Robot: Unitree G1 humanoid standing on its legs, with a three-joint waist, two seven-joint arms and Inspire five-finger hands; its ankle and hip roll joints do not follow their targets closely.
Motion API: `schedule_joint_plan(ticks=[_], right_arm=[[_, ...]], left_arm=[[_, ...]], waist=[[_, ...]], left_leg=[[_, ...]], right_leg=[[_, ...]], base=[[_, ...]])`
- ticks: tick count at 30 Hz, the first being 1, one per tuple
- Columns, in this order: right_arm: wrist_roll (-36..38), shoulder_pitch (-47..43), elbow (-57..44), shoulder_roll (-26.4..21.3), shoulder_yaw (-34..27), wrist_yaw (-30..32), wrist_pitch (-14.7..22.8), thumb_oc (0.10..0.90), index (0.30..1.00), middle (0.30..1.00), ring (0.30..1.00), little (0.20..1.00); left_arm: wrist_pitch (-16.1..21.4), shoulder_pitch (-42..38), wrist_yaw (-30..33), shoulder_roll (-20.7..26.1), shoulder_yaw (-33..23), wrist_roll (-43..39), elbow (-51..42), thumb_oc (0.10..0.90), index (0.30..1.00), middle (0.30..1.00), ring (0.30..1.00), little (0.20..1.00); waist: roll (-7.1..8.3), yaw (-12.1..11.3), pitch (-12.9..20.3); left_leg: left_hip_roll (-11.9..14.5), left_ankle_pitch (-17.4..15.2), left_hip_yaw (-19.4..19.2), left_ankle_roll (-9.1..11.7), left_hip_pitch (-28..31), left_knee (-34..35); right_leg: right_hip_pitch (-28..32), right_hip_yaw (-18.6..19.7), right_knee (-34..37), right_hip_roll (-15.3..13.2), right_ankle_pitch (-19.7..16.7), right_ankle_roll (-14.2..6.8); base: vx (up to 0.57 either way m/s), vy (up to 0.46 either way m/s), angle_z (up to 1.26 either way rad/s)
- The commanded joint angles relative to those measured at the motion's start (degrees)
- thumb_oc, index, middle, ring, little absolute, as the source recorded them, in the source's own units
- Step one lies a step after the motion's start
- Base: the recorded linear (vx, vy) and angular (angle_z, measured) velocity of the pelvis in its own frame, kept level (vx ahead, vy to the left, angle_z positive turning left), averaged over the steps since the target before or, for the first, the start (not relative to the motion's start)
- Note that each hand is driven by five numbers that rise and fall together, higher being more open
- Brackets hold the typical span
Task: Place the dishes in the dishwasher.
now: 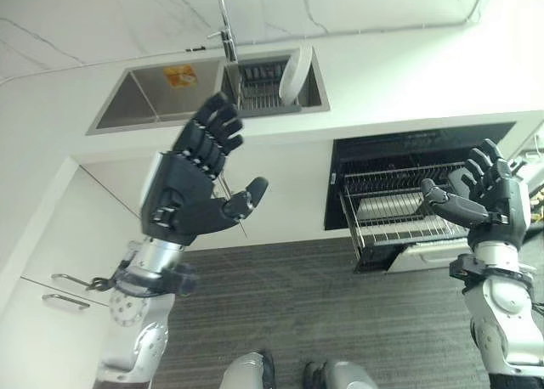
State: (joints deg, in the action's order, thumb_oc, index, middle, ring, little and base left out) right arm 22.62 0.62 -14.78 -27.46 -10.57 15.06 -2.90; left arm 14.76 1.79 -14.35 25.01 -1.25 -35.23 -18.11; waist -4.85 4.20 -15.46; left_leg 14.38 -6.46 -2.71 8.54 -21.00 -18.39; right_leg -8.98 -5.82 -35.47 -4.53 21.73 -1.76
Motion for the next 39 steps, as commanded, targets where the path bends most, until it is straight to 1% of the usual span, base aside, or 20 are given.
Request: schedule_joint_plan(ticks=[1,2,3,4,7,11,14,16,17,18,19,21,23,26,27,28,30,33,37,39], right_arm=[[-0.2,-2.4,-5.5,-3.5,-4.0,-3.2,5.8,0.8,0.9,0.9,0.9,0.9],[0.3,-1.8,-5.7,-3.6,-4.5,-3.9,5.9,0.8,0.9,0.9,0.9,0.9],[1.5,-0.2,-6.8,-3.9,-5.4,-4.8,5.3,0.8,0.9,0.9,0.9,0.9],[1.9,1.0,-7.7,-3.9,-6.2,-4.8,4.6,0.8,0.9,0.9,0.9,0.9],[0.3,1.1,-7.9,-3.0,-6.3,-3.0,4.7,0.8,0.9,0.9,0.9,0.9],[-1.2,-0.6,-7.5,-1.9,-5.6,-2.0,4.6,0.8,0.9,0.9,0.9,0.9],[-2.1,-1.1,-7.7,-1.4,-5.4,-2.9,4.3,0.8,0.9,0.9,0.9,0.9],[-2.4,-0.5,-8.6,-0.6,-5.1,-3.8,5.0,0.8,0.9,0.9,0.9,0.9],[-2.3,-0.5,-9.0,-0.3,-4.9,-4.3,5.4,0.8,0.9,0.9,0.9,0.9],[-2.3,-0.4,-9.0,-0.2,-4.8,-4.4,5.5,0.8,0.9,0.9,0.9,0.9],[-1.7,-0.3,-9.2,0.1,-4.4,-5.1,6.6,0.8,0.9,0.9,0.9,0.9],[-1.6,-0.6,-8.9,0.5,-4.1,-6.4,7.4,0.8,0.9,0.9,0.9,0.9],[-1.0,-0.5,-8.7,0.4,-3.7,-7.0,8.5,0.8,0.9,0.9,0.9,0.9],[0.3,-0.2,-8.6,-0.2,-4.7,-8.2,9.3,0.8,0.9,0.9,0.9,0.9],[0.6,-0.3,-8.5,-0.3,-4.7,-8.3,9.6,0.8,0.9,0.9,0.9,0.9],[0.4,-0.5,-8.6,0.0,-4.5,-8.1,10.2,0.8,0.9,0.9,0.9,0.9],[-0.3,-0.4,-9.3,0.3,-4.1,-7.4,10.5,0.8,0.9,0.9,0.9,0.9],[0.9,-0.8,-9.8,-0.1,-4.2,-6.2,10.4,0.8,0.9,0.9,0.9,0.9],[-0.1,-2.8,-9.2,-0.3,-3.0,-5.4,11.2,0.8,0.9,0.9,0.9,0.9],[0.9,-3.0,-9.8,-0.8,-2.9,-6.5,10.8,0.8,0.9,0.9,0.9,0.9]], left_arm=[[7.8,-1.9,0.5,2.2,-5.8,-2.2,-5.4,0.8,0.9,0.9,0.9,0.9],[8.0,-1.9,0.7,1.9,-5.9,-1.3,-5.6,0.8,0.9,0.9,0.9,0.9],[7.1,-2.5,1.6,2.8,-6.5,-1.8,-5.7,0.8,0.9,0.9,0.9,0.9],[6.5,-3.1,1.2,3.7,-6.9,-2.9,-5.6,0.8,0.9,0.9,0.9,0.9],[5.4,-5.2,0.7,4.5,-6.4,-2.6,-5.4,0.8,0.9,0.9,0.9,0.9],[4.4,-7.8,0.1,5.1,-5.8,-3.1,-5.1,0.8,0.9,0.9,0.9,0.9],[5.0,-8.5,-1.3,5.3,-6.2,-3.2,-6.1,0.8,0.9,0.9,0.9,0.9],[6.1,-7.9,-2.8,5.5,-7.1,-1.5,-8.0,0.8,0.9,0.9,0.9,0.9],[6.8,-7.8,-3.3,5.7,-7.2,-1.0,-8.5,0.8,0.9,0.9,0.9,0.9],[6.9,-7.7,-3.3,5.7,-7.2,-0.9,-8.6,0.8,0.9,0.9,0.9,0.9],[7.6,-7.7,-3.7,5.9,-7.4,-0.2,-9.2,0.8,0.9,0.9,0.9,0.9],[8.2,-7.6,-3.3,6.2,-7.9,0.7,-9.6,0.8,0.9,0.9,0.9,0.9],[8.0,-8.0,-2.6,7.0,-8.1,0.0,-9.4,0.8,0.9,0.9,0.9,0.9],[7.7,-8.1,-2.7,7.1,-8.3,-0.8,-8.9,0.8,0.9,0.9,0.9,0.9],[7.5,-8.2,-2.7,6.9,-8.1,-0.4,-8.7,0.8,0.9,0.9,0.9,0.9],[7.6,-8.4,-2.5,6.7,-7.6,0.1,-8.5,0.8,0.9,0.9,0.9,0.9],[7.5,-7.9,-2.3,6.3,-7.1,0.5,-8.6,0.8,0.9,0.9,0.9,0.9],[6.1,-7.2,-1.9,5.7,-6.7,-1.5,-9.7,0.8,0.9,0.9,0.9,0.9],[5.4,-8.3,-0.5,5.3,-5.4,-2.3,-9.5,0.8,0.9,0.9,0.9,0.9],[5.4,-8.2,0.2,5.1,-5.2,-3.2,-9.7,0.8,0.9,0.9,0.9,0.9]], waist=[[2.43,-3.2,4.6],[2.24,-3.0,5.0],[2.72,-3.1,5.7],[3.24,-3.2,6.5],[4.42,-3.7,7.3],[5.42,-4.5,7.8],[5.8,-5.0,8.1],[5.9,-5.1,8.3],[5.46,-4.8,8.1],[5.11,-4.6,8.1],[4.27,-4.1,7.3],[4.05,-3.8,6.9],[3.99,-3.2,6.5],[4.61,-2.1,5.5],[4.97,-1.6,5.3],[5.24,-1.2,5.1],[5.28,-0.7,5.1],[5.58,-0.8,6.0],[5.56,-0.8,7.2],[5.41,-0.8,7.7]], left_leg=[[-6.0,1.3,-3.5,-1.8,5.9,1.2],[-5.3,1.2,-4.6,-2.0,5.7,1.2],[-6.9,-0.7,-4.2,-3.4,7.2,1.2],[-7.6,-1.5,-4.1,-4.0,7.9,1.2],[-9.4,-2.8,-3.7,-5.2,8.9,1.2],[-11.7,-3.7,-2.3,-6.5,9.5,1.2],[-13.0,-3.9,-1.4,-7.3,9.4,1.2],[-14.5,-4.3,-0.3,-8.5,9.9,1.2],[-14.7,-4.5,0.6,-8.9,10.5,1.2],[-14.7,-4.5,1.0,-9.1,10.7,1.2],[-14.8,-4.8,1.8,-9.3,11.5,1.2],[-14.9,-5.0,1.4,-9.2,11.9,1.2],[-15.1,-5.0,1.5,-8.9,12.5,1.2],[-16.0,-5.8,1.1,-8.8,13.5,1.2],[-16.5,-6.4,0.9,-8.9,13.9,1.2],[-16.7,-7.1,0.6,-9.0,14.6,1.2],[-16.7,-8.1,0.4,-9.5,15.5,1.2],[-16.1,-9.2,-0.9,-9.5,16.8,1.2],[-14.9,-10.1,-2.9,-9.5,17.7,1.2],[-14.3,-10.4,-3.6,-9.2,18.3,1.2]], right_leg=[[10.1,1.2,18.3,4.3,-4.8,-1.9],[11.2,1.2,18.3,3.8,-4.2,-2.2],[12.6,1.3,18.3,2.2,-4.0,-3.6],[12.9,0.7,18.3,1.1,-4.3,-4.4],[12.8,-0.9,18.3,-1.7,-5.5,-6.1],[12.2,-2.4,18.3,-4.1,-7.0,-7.1],[12.8,-3.1,18.3,-4.3,-8.0,-7.4],[13.8,-3.7,18.3,-4.1,-14.1,-8.1],[13.7,-4.1,18.3,-3.6,-17.8,-8.2],[13.7,-4.2,17.9,-3.3,-18.8,-8.3],[10.6,-4.6,12.2,-2.7,-20.1,-7.9],[8.1,-5.1,11.7,-2.1,-19.0,-7.1],[7.2,-5.1,18.1,0.4,-17.3,-6.3],[2.8,-2.9,18.3,0.4,-14.9,-5.9],[0.7,-1.6,18.3,0.1,-15.1,-6.0],[-1.3,-0.9,18.3,-0.5,-16.7,-6.5],[-2.9,0.0,18.3,-0.5,-17.9,-7.1],[-2.2,-1.2,18.3,-0.6,-15.7,-6.4],[-0.4,-2.2,18.3,-0.2,-13.6,-5.3],[0.6,-2.5,18.3,0.3,-12.5,-4.8]], base=[[0.26,0.407,-0.73],[0.33,0.514,-1.05],[0.36,0.547,-1.03],[0.3,0.427,-0.63],[0.17,0.221,-0.38],[0.1,0.153,0.21],[0.12,0.149,0.16],[0.19,0.19,0.07],[0.14,0.142,0.12],[0.15,0.186,0.24],[0.1,0.139,0.15],[0.14,0.065,-0.14],[0.15,-0.066,-0.09],[0.11,-0.116,-0.01],[0.15,-0.151,0.1],[0.15,-0.152,0.22],[0.2,-0.234,0.25],[0.17,-0.252,0.16],[0.12,-0.177,0.13],[0.13,-0.184,0.0]])
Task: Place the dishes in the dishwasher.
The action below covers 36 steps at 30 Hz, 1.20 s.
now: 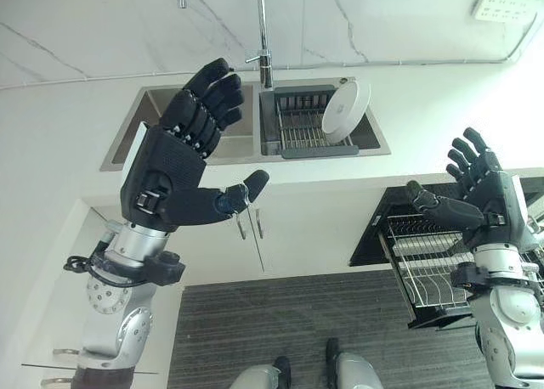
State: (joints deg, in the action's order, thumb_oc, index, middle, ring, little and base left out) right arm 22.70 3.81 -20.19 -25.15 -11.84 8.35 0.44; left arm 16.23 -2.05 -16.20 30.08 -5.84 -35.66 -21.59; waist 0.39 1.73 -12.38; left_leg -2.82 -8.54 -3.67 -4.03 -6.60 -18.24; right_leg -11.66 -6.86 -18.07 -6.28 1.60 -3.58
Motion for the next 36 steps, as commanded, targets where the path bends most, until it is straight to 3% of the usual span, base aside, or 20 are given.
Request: schedule_joint_plan(ticks=[1,6,8,11,12,13,17,23,26,30,33,34,36], right_arm=[[1.2,-6.1,-4.6,-3.2,-1.9,-0.4,7.3,0.8,0.9,0.9,0.9,0.9],[2.3,-6.0,-5.0,-3.4,-2.7,-2.4,7.2,0.8,0.9,0.9,0.9,0.9],[6.5,-5.0,-5.3,-3.5,-3.1,-6.6,5.2,0.8,0.9,0.9,0.9,0.9],[7.9,-3.2,-5.3,-4.3,-4.3,-9.5,4.0,0.8,0.9,0.9,0.9,0.9],[7.5,-4.2,-4.3,-4.1,-3.7,-9.0,3.7,0.8,0.9,0.9,0.9,0.9],[7.1,-4.8,-3.9,-4.0,-3.2,-8.8,3.7,0.8,0.9,0.9,0.9,0.9],[6.9,-4.1,-4.4,-4.5,-3.4,-9.7,4.0,0.8,0.9,0.9,0.9,0.9],[12.5,-2.7,-4.4,-4.2,-4.7,-10.0,5.1,0.8,0.9,0.9,0.9,0.9],[10.5,-2.1,-5.2,-3.2,-4.8,-10.3,4.8,0.8,0.9,0.9,0.9,0.9],[9.5,-4.6,-3.9,-2.2,-3.4,-9.3,5.5,0.8,0.9,0.9,0.9,0.9],[9.4,-4.6,-3.9,-1.8,-2.9,-9.5,5.4,0.8,0.9,0.9,0.9,0.9],[9.8,-4.7,-3.4,-1.6,-2.6,-10.5,5.6,0.8,0.9,0.9,0.9,0.9],[9.7,-4.7,-3.2,-1.0,-2.1,-11.5,5.5,0.8,0.9,0.9,0.9,0.9]], left_arm=[[3.9,-4.1,1.9,-0.1,-0.9,-3.2,-6.3,0.8,0.9,0.9,0.9,0.9],[3.8,-3.0,0.7,-1.3,-1.5,-2.9,-6.7,0.8,0.9,0.9,0.9,0.9],[3.7,-1.4,0.4,-1.7,-2.0,-3.4,-6.8,0.8,0.9,0.9,0.9,0.9],[3.4,0.6,-2.2,-3.6,-2.6,-4.2,-6.6,0.8,0.9,0.9,0.9,0.9],[3.4,0.8,-2.3,-3.6,-2.4,-4.3,-6.0,0.8,0.9,0.9,0.9,0.9],[3.6,0.8,-2.3,-3.5,-2.3,-4.4,-5.7,0.8,0.9,0.9,0.9,0.9],[5.9,1.8,-3.2,-3.1,-3.0,-4.4,-5.2,0.8,0.9,0.9,0.9,0.9],[7.3,-1.0,-1.5,-1.3,-2.0,1.4,-4.2,0.8,0.9,0.9,0.9,0.9],[6.1,-2.3,-1.8,0.2,-3.1,-0.6,-4.5,0.8,0.9,0.9,0.9,0.9],[4.7,-4.6,-2.2,0.0,-2.1,-0.9,-4.0,0.8,0.9,0.9,0.9,0.9],[5.1,-4.1,-2.9,-0.4,-1.6,0.4,-4.1,0.8,0.9,0.9,0.9,0.9],[5.3,-4.0,-3.2,-0.3,-1.6,0.6,-4.0,0.8,0.9,0.9,0.9,0.9],[5.3,-4.1,-2.8,-0.2,-1.9,1.2,-3.9,0.8,0.9,0.9,0.9,0.9]], waist=[[0.16,1.7,4.7],[0.0,1.6,5.1],[0.01,1.5,5.4],[1.95,0.2,4.2],[0.84,0.4,3.8],[0.28,0.5,3.8],[-1.04,0.0,3.7],[-0.91,0.6,5.0],[-0.45,0.6,5.3],[-0.1,0.1,5.0],[-0.08,0.0,4.7],[-0.44,0.1,4.1],[-0.05,-0.4,3.6]], left_leg=[[3.1,-8.4,-3.0,3.4,4.1,1.1],[4.0,-7.8,-3.6,4.2,4.9,1.1],[3.9,-6.9,-3.9,5.0,5.9,1.1],[2.8,-0.5,-4.5,6.7,5.9,1.1],[5.0,-3.0,-6.1,6.7,3.2,1.1],[5.8,-3.2,-6.2,7.0,2.1,1.1],[7.5,-0.9,-3.6,8.4,-3.0,1.1],[6.2,-2.9,-3.1,7.2,-2.0,1.1],[5.1,-4.1,-3.0,6.4,-0.8,1.1],[3.8,-4.9,-2.2,4.7,-0.6,1.1],[3.5,-4.8,-1.9,3.7,-0.7,1.1],[3.8,-4.7,-1.0,3.2,-0.6,1.1],[3.8,-4.9,-1.2,3.4,-0.4,1.1]], right_leg=[[3.6,-1.5,0.9,2.1,7.9,-2.8],[4.7,-1.6,0.9,3.0,9.1,-2.0],[5.2,-1.3,0.9,3.6,9.7,-1.4],[6.5,-1.0,0.9,1.8,9.8,-0.5],[6.8,-1.3,0.9,2.7,10.1,-0.9],[6.8,-1.4,0.9,3.1,10.3,-1.0],[8.1,-0.9,0.9,4.0,11.8,-1.2],[8.4,-2.3,0.9,1.5,12.0,-2.4],[8.4,-3.8,0.9,-0.6,10.8,-3.5],[9.5,-4.5,0.9,-0.9,10.0,-4.0],[11.3,-5.5,0.9,0.3,6.2,-4.8],[11.6,-5.9,0.9,1.4,2.5,-5.3],[10.2,-7.3,0.9,-0.5,1.9,-5.3]], base=[[0.1,-0.155,-0.05],[0.09,-0.143,0.01],[0.14,-0.161,0.01],[0.14,-0.071,0.16],[0.1,0.106,0.39],[0.09,0.191,0.46],[0.09,0.178,0.27],[0.08,0.22,-0.21],[0.11,0.236,-0.02],[0.11,0.249,0.03],[0.11,0.189,-0.02],[0.08,0.132,0.0],[0.03,0.014,-0.13]])
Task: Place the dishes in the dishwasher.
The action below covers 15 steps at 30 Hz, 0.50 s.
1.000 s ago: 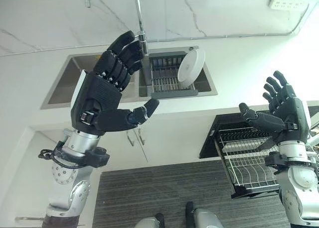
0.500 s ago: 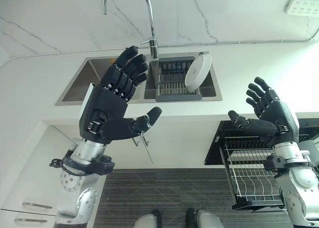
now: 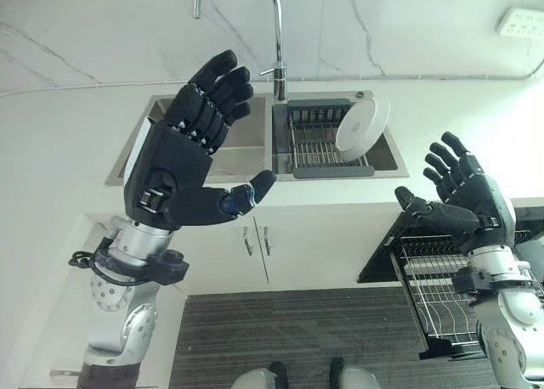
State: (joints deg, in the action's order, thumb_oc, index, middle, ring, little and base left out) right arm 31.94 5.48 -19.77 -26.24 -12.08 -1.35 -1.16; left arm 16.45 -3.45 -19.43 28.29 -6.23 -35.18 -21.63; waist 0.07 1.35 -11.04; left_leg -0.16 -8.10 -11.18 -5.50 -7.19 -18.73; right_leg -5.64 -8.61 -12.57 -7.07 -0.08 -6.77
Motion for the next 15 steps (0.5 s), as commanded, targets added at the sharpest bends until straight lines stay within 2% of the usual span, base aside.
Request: schedule_joint_plan(ticks=[1,3,5,7,12,15], right_arm=[[0.9,-6.3,-3.6,0.2,-1.8,-2.2,6.8,0.8,0.9,0.9,0.9,0.9],[0.9,-6.7,-3.4,0.7,-0.8,-2.4,6.5,0.8,0.9,0.9,0.9,0.9],[1.1,-7.5,-3.2,1.3,0.1,-1.9,5.5,0.8,0.9,0.9,0.9,0.9],[1.0,-8.1,-3.4,1.4,1.0,-1.2,4.6,0.8,0.9,0.9,0.9,0.9],[2.6,-9.7,-3.0,-0.3,2.6,-0.8,1.8,0.8,0.9,0.9,0.9,0.9],[5.2,-12.4,-1.0,-2.1,3.8,0.6,1.0,0.8,0.9,0.9,0.9,0.9]], left_arm=[[4.9,-2.6,0.7,1.9,-1.7,0.6,-3.9,0.8,0.9,0.9,0.9,0.9],[4.5,-2.7,1.3,2.3,-1.7,0.2,-4.3,0.8,0.9,0.9,0.9,0.9],[4.1,-3.0,2.0,2.3,-1.0,1.2,-4.7,0.8,0.9,0.9,0.9,0.9],[3.9,-3.4,2.8,2.3,0.0,2.0,-4.7,0.8,0.9,0.9,0.9,0.9],[3.0,-3.0,3.7,1.6,0.5,1.5,-5.1,0.8,0.9,0.9,0.9,0.9],[3.0,-3.8,5.4,1.8,2.5,2.0,-4.6,0.8,0.9,0.9,0.9,0.9]], waist=[[0.56,-0.5,2.1],[1.52,-1.5,1.6],[2.24,-1.2,1.3],[2.28,-0.5,1.2],[2.58,-0.8,2.6],[2.31,-1.0,3.5]], left_leg=[[1.4,-5.5,5.8,5.2,0.3,1.5],[2.0,-6.5,4.0,5.9,1.1,1.5],[2.1,-7.9,2.6,6.0,2.3,1.5],[2.0,-8.8,2.9,5.7,3.0,1.5],[3.2,-10.1,1.5,5.7,4.6,1.5],[4.8,-9.8,1.0,6.7,5.0,1.5]], right_leg=[[3.6,-6.6,-4.6,-1.4,4.0,-2.1],[0.4,-8.3,-4.6,-5.9,5.0,-2.6],[-3.7,-6.9,-4.6,-8.5,3.4,-3.6],[-5.5,-4.4,-4.6,-8.5,2.8,-3.9],[-5.1,-5.8,-4.6,-8.2,4.6,-4.3],[-4.0,-6.5,-4.6,-7.4,6.7,-3.6]], base=[[0.01,-0.106,-0.37],[0.03,-0.161,-0.65],[0.1,-0.171,-0.74],[0.12,-0.177,-0.26],[0.12,-0.22,0.25],[0.13,-0.213,0.35]])
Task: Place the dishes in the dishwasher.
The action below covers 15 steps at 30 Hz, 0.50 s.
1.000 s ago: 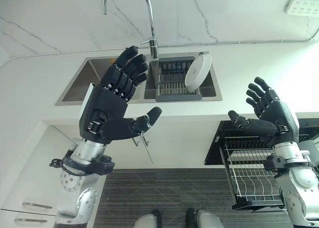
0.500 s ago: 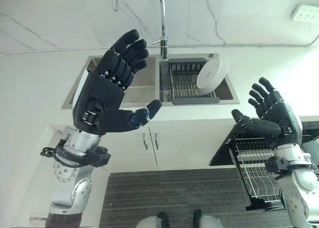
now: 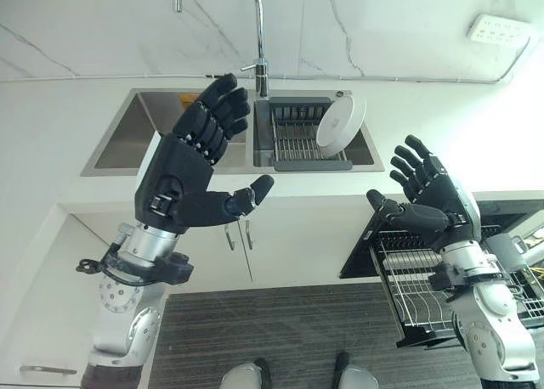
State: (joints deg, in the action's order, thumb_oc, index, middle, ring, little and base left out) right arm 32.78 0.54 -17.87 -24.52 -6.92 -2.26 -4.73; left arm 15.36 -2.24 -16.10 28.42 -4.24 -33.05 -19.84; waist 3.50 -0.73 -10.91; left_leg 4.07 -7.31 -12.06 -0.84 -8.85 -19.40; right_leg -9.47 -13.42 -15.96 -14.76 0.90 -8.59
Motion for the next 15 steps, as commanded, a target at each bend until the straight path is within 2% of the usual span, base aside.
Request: schedule_joint_plan(ticks=[1,8,15], right_arm=[[4.4,-7.9,-2.4,-4.0,-1.1,1.7,4.7,0.8,0.9,0.9,0.9,0.9],[4.4,-12.3,2.0,-6.1,0.0,3.6,6.0,0.8,0.9,0.9,0.9,0.9],[8.7,-18.2,10.4,-6.0,1.6,6.9,6.7,0.8,0.9,0.9,0.9,0.9]], left_arm=[[4.1,-5.3,2.3,1.7,0.7,-0.2,-6.3,0.8,0.9,0.9,0.9,0.9],[4.0,-6.6,3.0,1.7,2.6,-1.0,-5.1,0.8,0.9,0.9,0.9,0.9],[3.6,-8.7,3.3,2.5,4.5,-2.1,-3.2,0.8,0.9,0.9,0.9,0.9]], waist=[[-1.18,1.1,3.4],[-1.72,0.3,4.1],[-1.59,-1.3,4.9]], left_leg=[[0.7,-10.5,1.9,2.2,6.7,2.2],[1.8,-9.9,3.0,3.7,7.1,2.2],[1.7,-9.7,4.7,4.4,7.3,2.2]], right_leg=[[0.0,-1.8,-1.2,0.4,5.9,-1.6],[1.8,-2.8,-1.2,1.0,7.0,-1.0],[2.9,-4.6,-1.2,0.4,7.1,-1.2]], base=[[0.08,-0.127,-0.02],[0.05,-0.106,0.01],[0.01,-0.03,0.14]])
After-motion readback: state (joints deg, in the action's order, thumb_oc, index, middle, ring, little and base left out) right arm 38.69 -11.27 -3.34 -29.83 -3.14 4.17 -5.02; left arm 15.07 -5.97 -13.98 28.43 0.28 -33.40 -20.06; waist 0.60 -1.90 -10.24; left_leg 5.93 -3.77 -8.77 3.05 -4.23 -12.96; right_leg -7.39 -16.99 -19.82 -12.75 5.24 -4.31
